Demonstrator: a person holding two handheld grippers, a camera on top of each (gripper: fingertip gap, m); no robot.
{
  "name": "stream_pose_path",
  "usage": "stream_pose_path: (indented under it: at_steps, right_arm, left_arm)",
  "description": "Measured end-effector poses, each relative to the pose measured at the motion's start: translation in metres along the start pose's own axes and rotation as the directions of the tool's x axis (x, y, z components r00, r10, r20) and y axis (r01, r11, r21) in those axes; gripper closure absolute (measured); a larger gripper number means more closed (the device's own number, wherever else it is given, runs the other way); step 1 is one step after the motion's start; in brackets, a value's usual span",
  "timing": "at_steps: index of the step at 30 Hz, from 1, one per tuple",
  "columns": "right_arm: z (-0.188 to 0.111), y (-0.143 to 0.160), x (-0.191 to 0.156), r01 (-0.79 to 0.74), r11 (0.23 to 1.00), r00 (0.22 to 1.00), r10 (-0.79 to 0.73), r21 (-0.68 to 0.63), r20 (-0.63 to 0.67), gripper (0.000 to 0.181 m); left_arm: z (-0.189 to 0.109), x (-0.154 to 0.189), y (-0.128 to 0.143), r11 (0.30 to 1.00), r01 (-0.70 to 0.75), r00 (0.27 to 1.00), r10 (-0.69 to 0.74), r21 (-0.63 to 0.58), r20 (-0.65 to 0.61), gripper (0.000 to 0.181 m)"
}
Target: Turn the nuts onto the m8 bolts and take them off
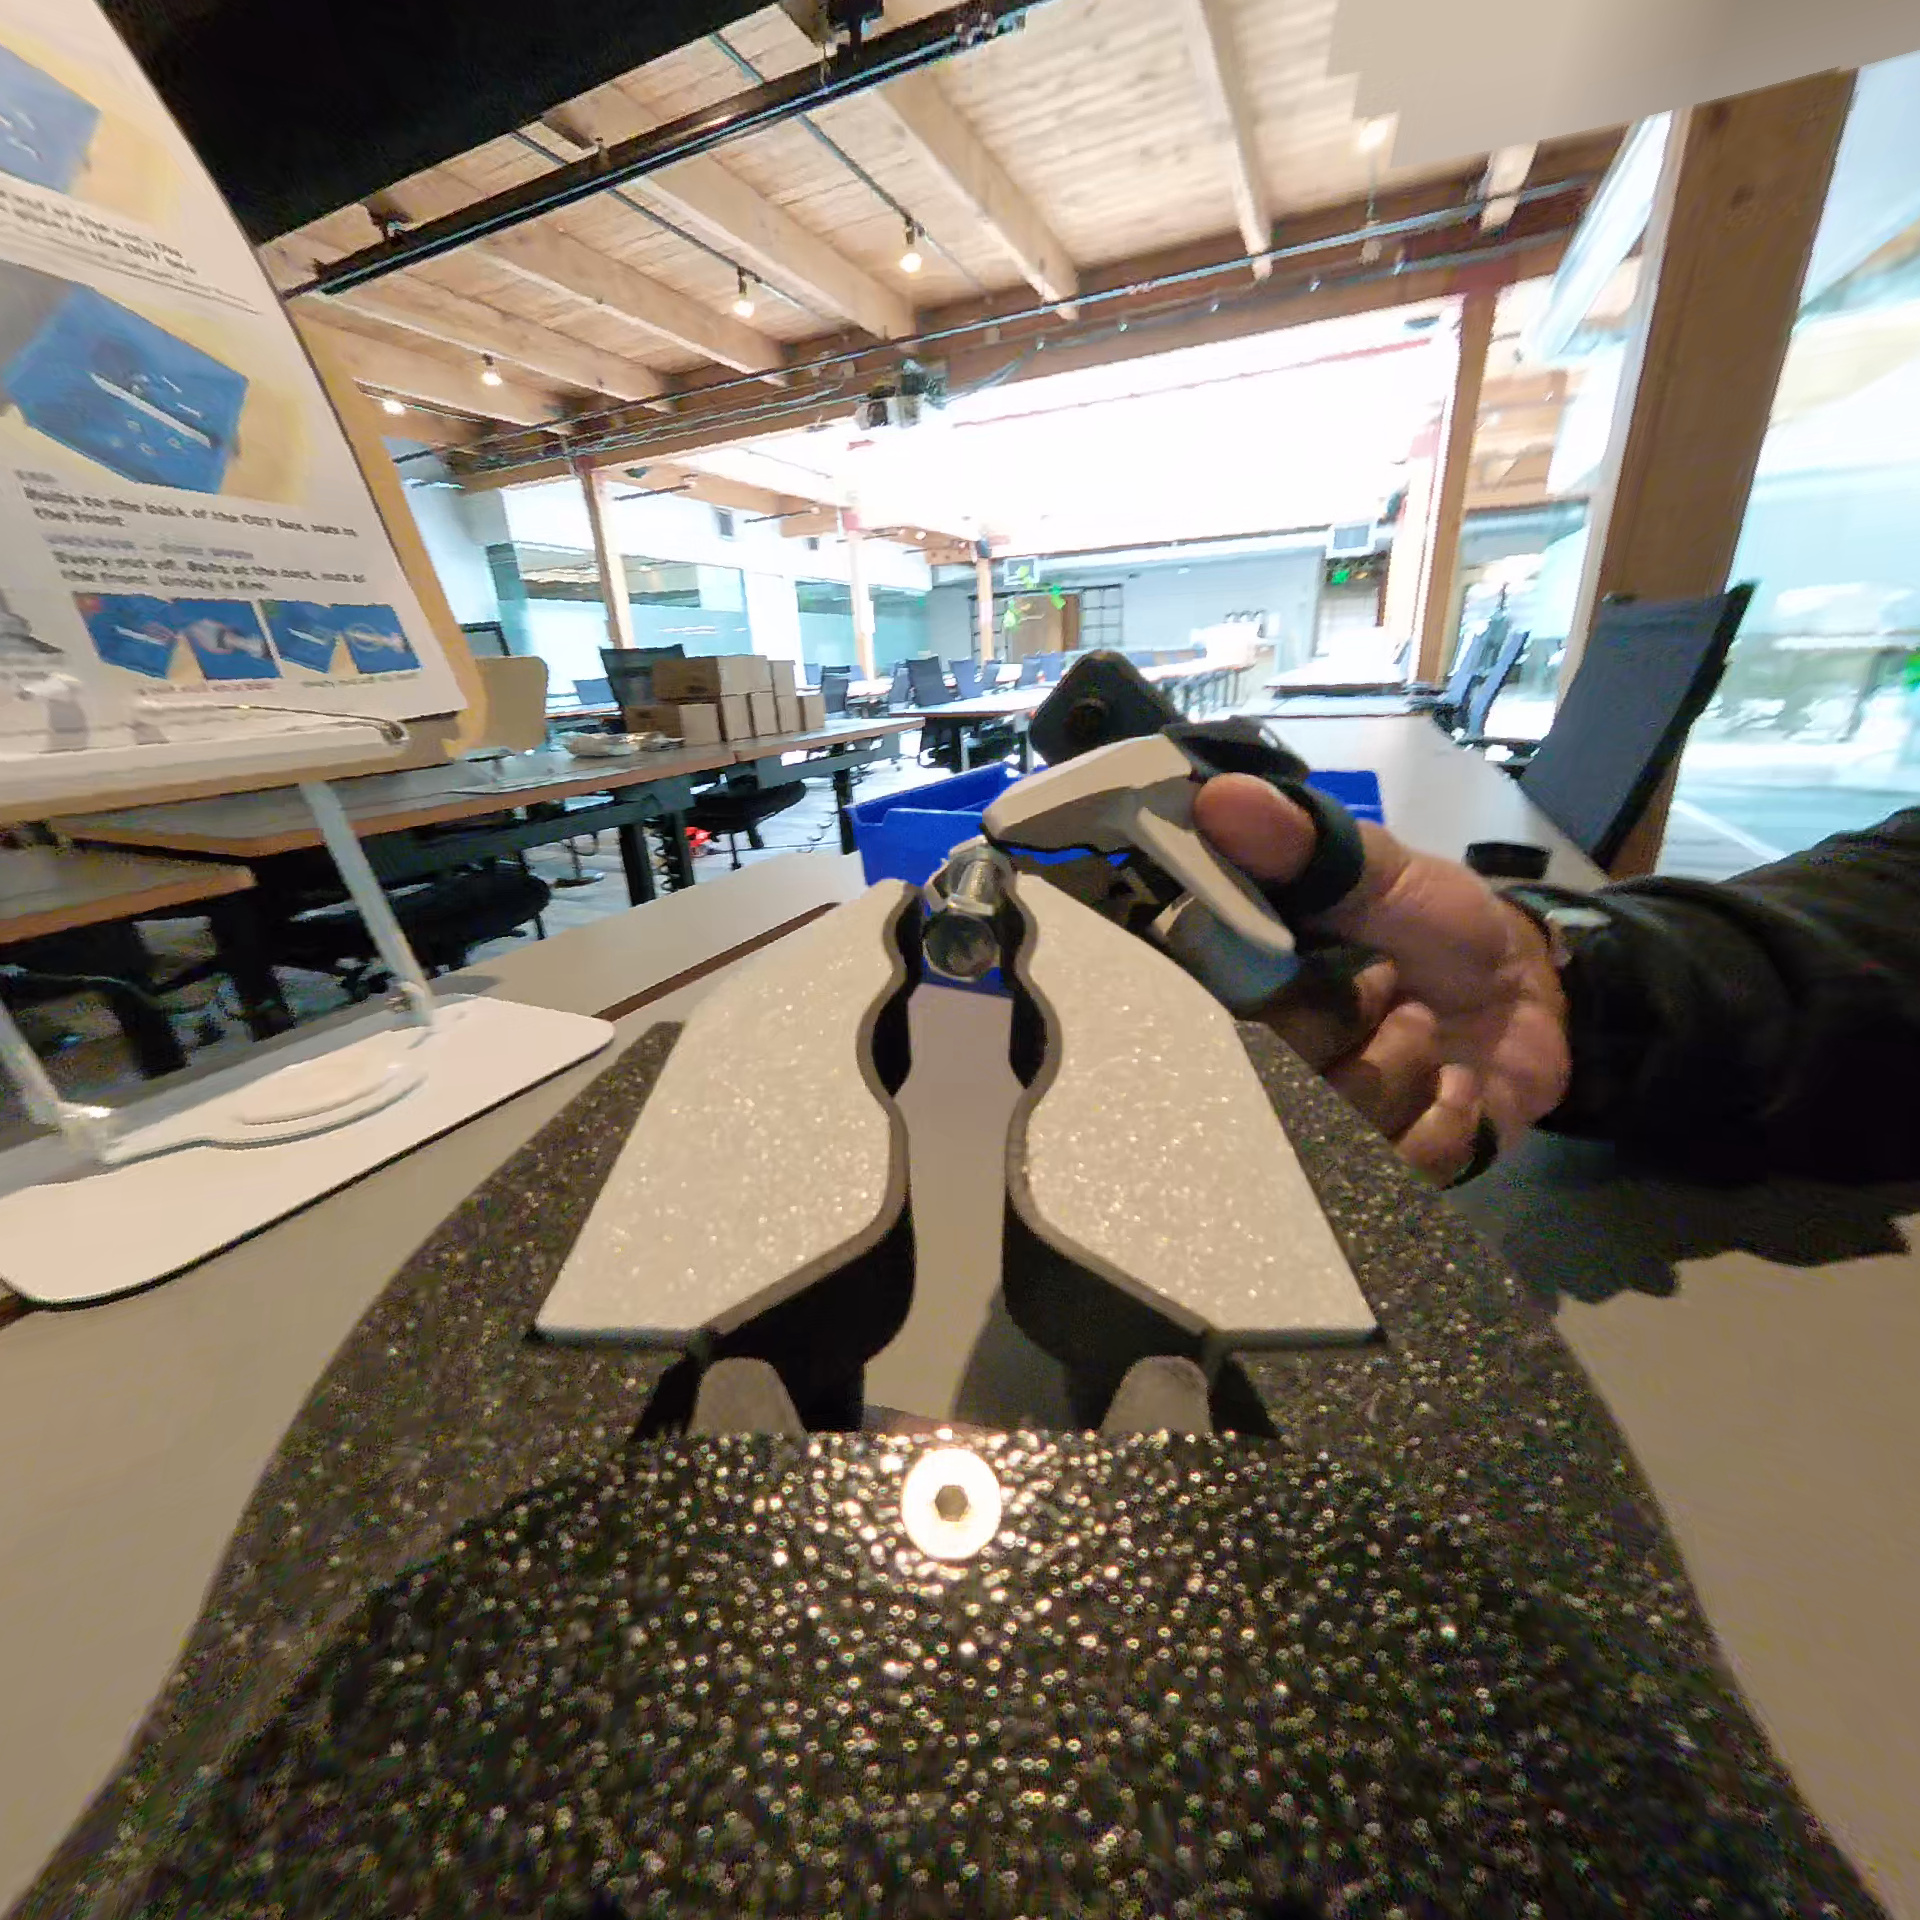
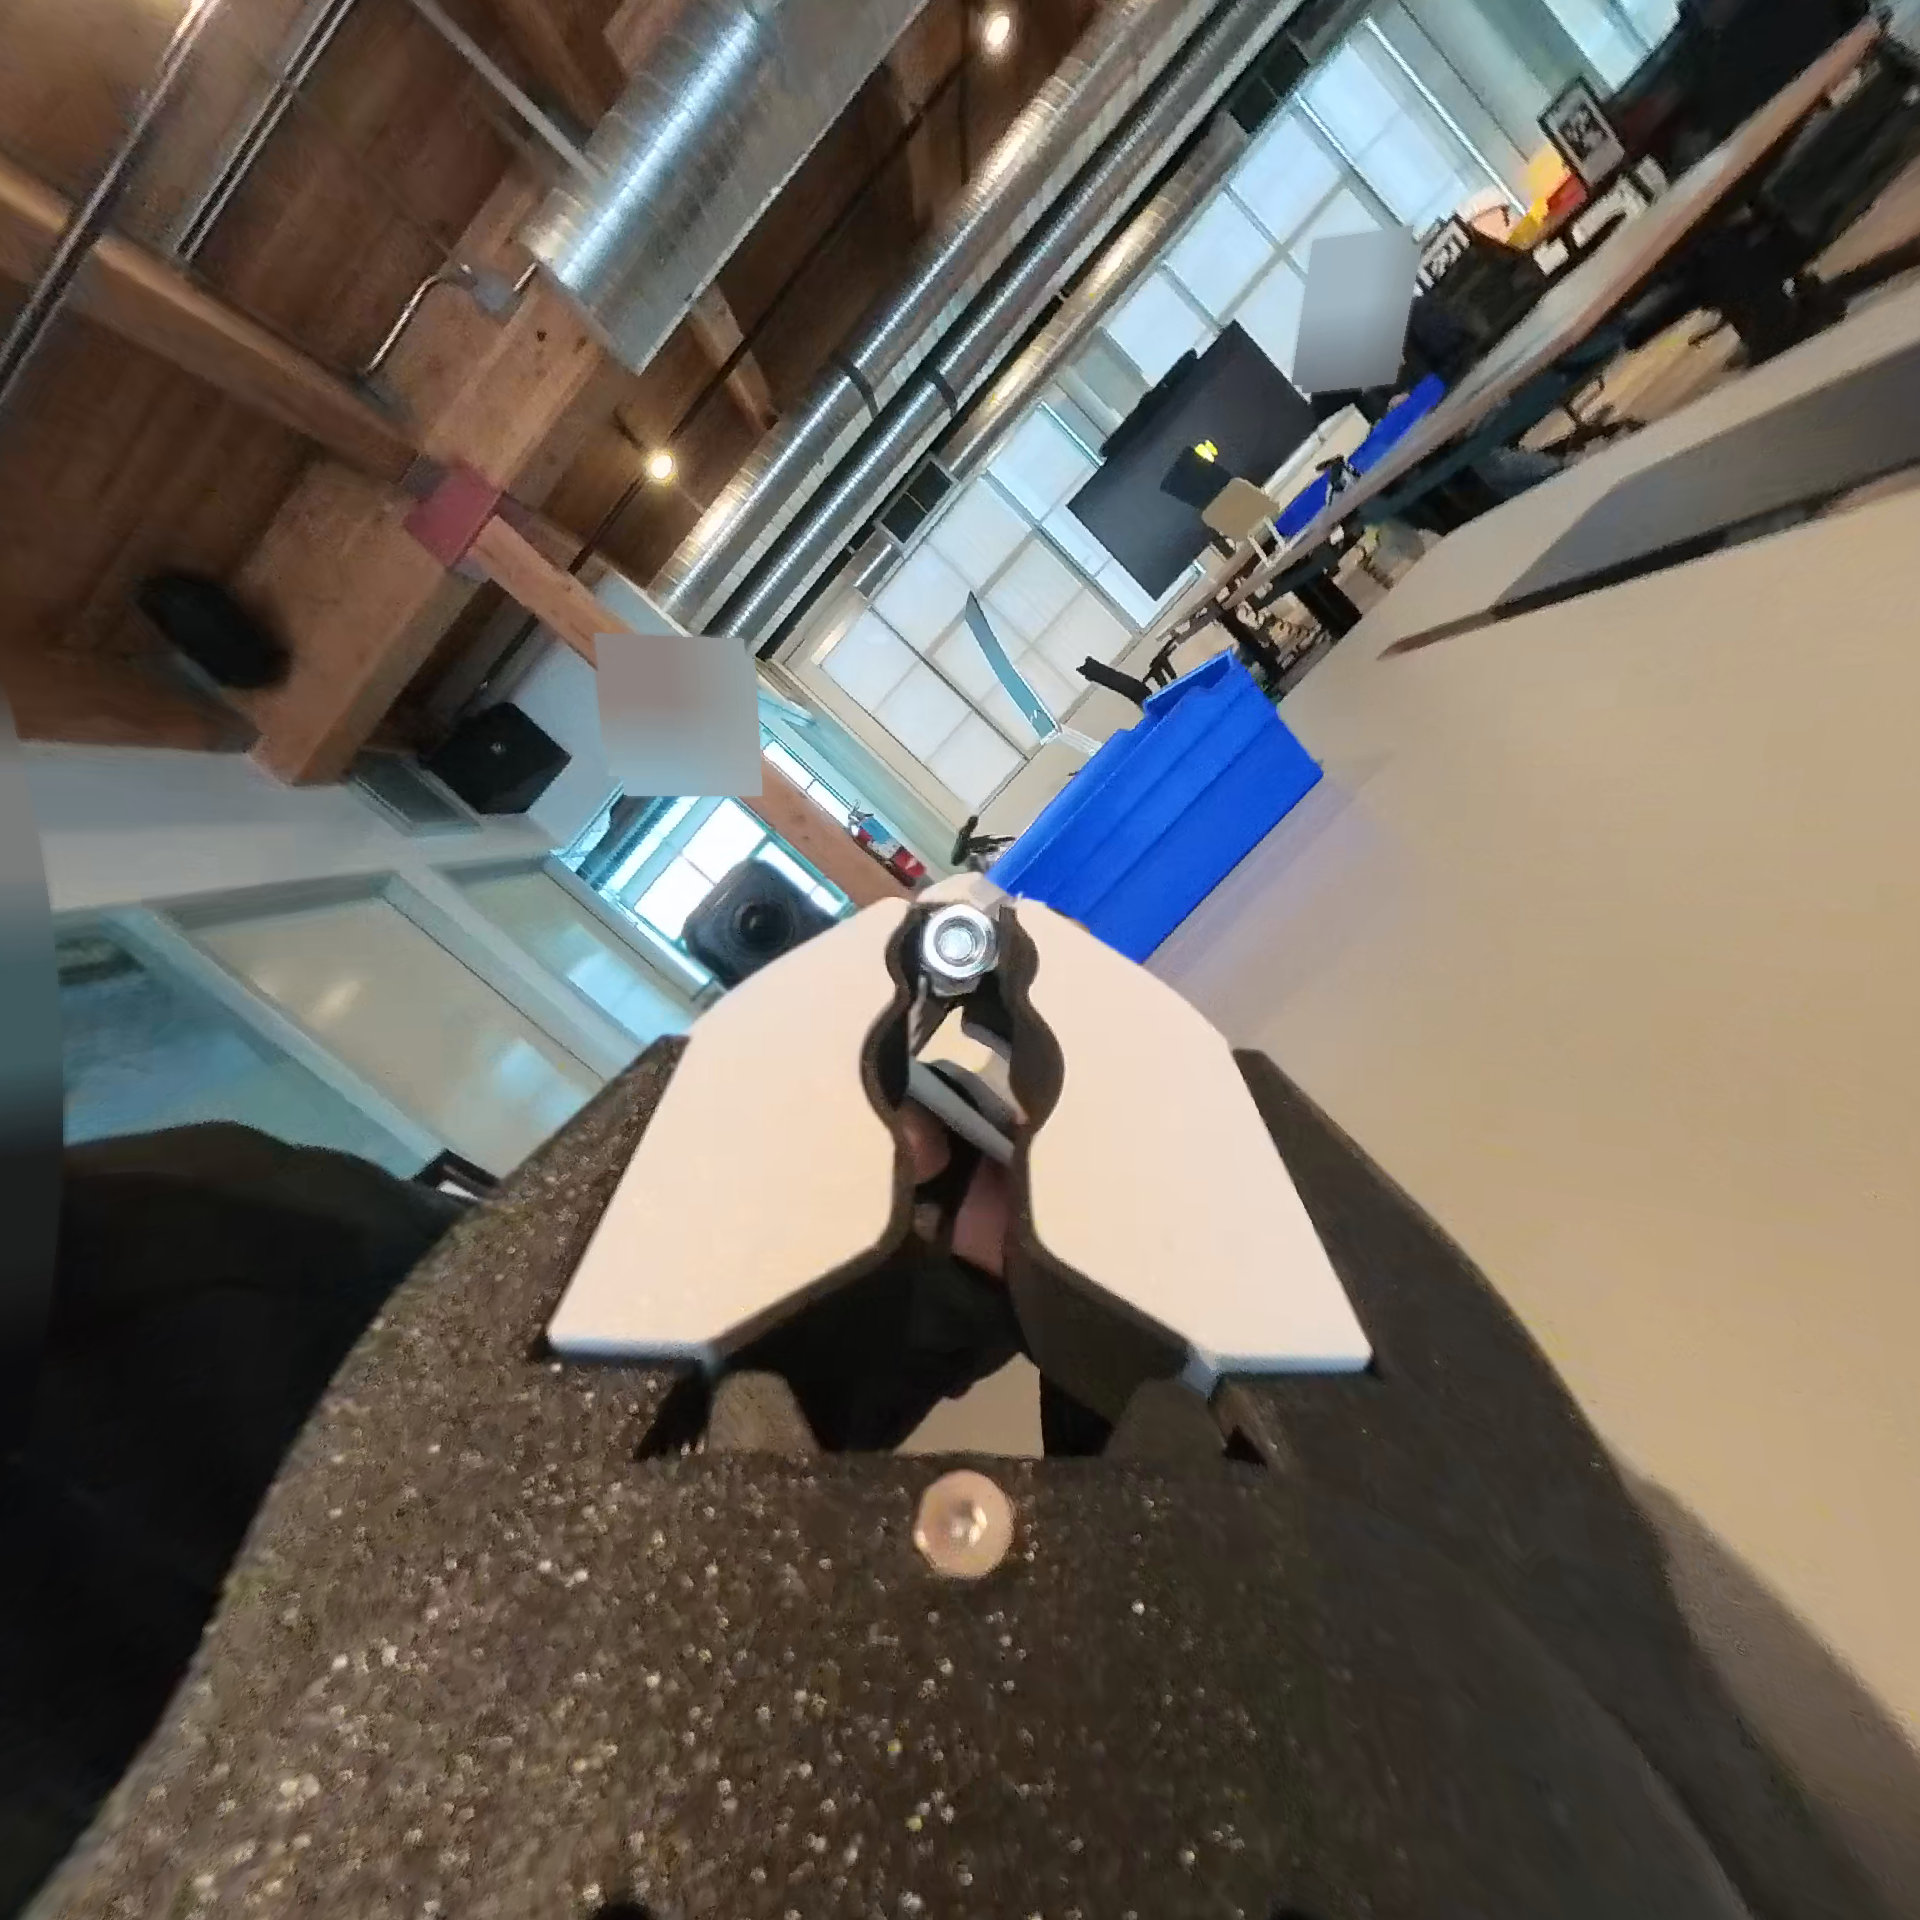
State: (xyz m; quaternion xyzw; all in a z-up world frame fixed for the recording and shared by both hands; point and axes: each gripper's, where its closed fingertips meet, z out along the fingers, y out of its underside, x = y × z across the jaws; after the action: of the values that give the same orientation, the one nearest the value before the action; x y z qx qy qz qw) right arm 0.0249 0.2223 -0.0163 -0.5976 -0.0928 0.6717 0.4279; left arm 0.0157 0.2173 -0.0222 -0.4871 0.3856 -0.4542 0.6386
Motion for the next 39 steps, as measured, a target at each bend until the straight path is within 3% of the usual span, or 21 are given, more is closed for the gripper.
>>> stream_pose_path:
  at_steps: [4,10,21,27,31,39]
  right_arm:
    - [-0.001,0.000,0.003,-0.087,0.996,0.996,0.087,-0.005,-0.001,0.167]
    - [-0.002,0.000,0.004,-0.067,0.998,0.998,0.067,-0.010,0.001,0.167]
    - [-0.003,-0.002,0.000,0.031,0.999,0.999,-0.030,-0.010,0.014,0.165]
    - [-0.006,-0.003,0.002,0.180,0.982,0.983,-0.181,-0.059,-0.009,0.165]
    - [-0.009,-0.001,0.005,0.337,0.932,0.938,-0.344,-0.134,-0.038,0.164]
    - [-0.017,0.006,-0.009,0.643,0.723,0.754,-0.655,-0.251,0.043,0.164]
  left_arm:
    - [0.001,0.000,0.001,0.999,-0.037,0.999,0.037,-0.011,0.021,0.168]
    - [0.002,-0.001,0.002,0.999,0.035,0.999,-0.035,0.000,0.011,0.168]
    - [0.002,-0.003,0.001,0.979,0.200,0.980,-0.199,0.040,-0.031,0.168]
    - [-0.001,-0.005,-0.003,0.946,0.316,0.947,-0.309,0.074,-0.086,0.168]
    - [-0.003,-0.003,-0.006,0.920,0.385,0.917,-0.371,0.080,-0.143,0.168]
    - [-0.006,0.007,-0.006,0.881,0.473,0.851,-0.452,0.017,-0.268,0.168]
